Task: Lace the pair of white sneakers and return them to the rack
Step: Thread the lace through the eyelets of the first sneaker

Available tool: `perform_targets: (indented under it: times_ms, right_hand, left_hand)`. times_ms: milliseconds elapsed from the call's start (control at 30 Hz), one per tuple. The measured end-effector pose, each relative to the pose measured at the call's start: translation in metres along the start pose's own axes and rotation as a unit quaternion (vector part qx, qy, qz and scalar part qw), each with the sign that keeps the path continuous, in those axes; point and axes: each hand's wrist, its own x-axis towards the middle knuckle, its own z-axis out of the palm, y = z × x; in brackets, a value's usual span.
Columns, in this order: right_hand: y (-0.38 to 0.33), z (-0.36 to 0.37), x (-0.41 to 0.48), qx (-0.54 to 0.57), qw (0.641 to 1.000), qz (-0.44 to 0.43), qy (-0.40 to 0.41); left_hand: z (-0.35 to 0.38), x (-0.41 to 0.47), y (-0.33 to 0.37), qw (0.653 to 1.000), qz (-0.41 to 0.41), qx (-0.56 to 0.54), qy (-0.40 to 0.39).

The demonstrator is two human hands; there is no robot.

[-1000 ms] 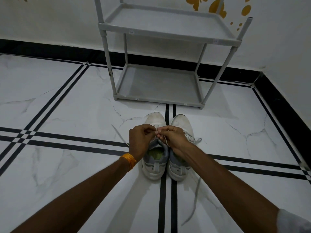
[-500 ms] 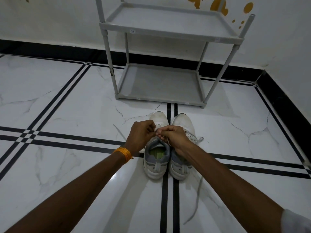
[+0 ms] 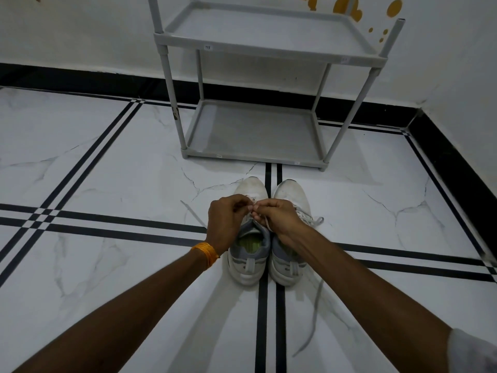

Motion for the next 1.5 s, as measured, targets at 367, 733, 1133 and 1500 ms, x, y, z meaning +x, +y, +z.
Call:
perform_targets:
  times_ms: [367, 733, 1133, 1500]
  right_hand:
    - [-0.006, -0.003, -0.002, -0.030, 0.999, 0.008, -0.039]
    - [-0.005, 0.001, -0.009, -0.093, 0.995, -0.039, 0.019]
    - [-0.001, 0.002, -0.024, -0.330, 0.915, -0.229, 0.029]
    - [-0.003, 0.002, -0.026, -0.338, 0.915, -0.220, 0.031]
  left_hand:
    - [-0.010, 0.019, -0.003, 0.871, -0.367, -0.300, -0.129]
    - [-0.001, 0.014, -0.012, 0.957, -0.187, -0.201, -0.099]
    - [-0.008, 0.011, -0.007, 0.995, -0.053, -0.040, -0.078]
    - [-0.019, 0.021, 0.000, 0.965, 0.090, 0.159, -0.187]
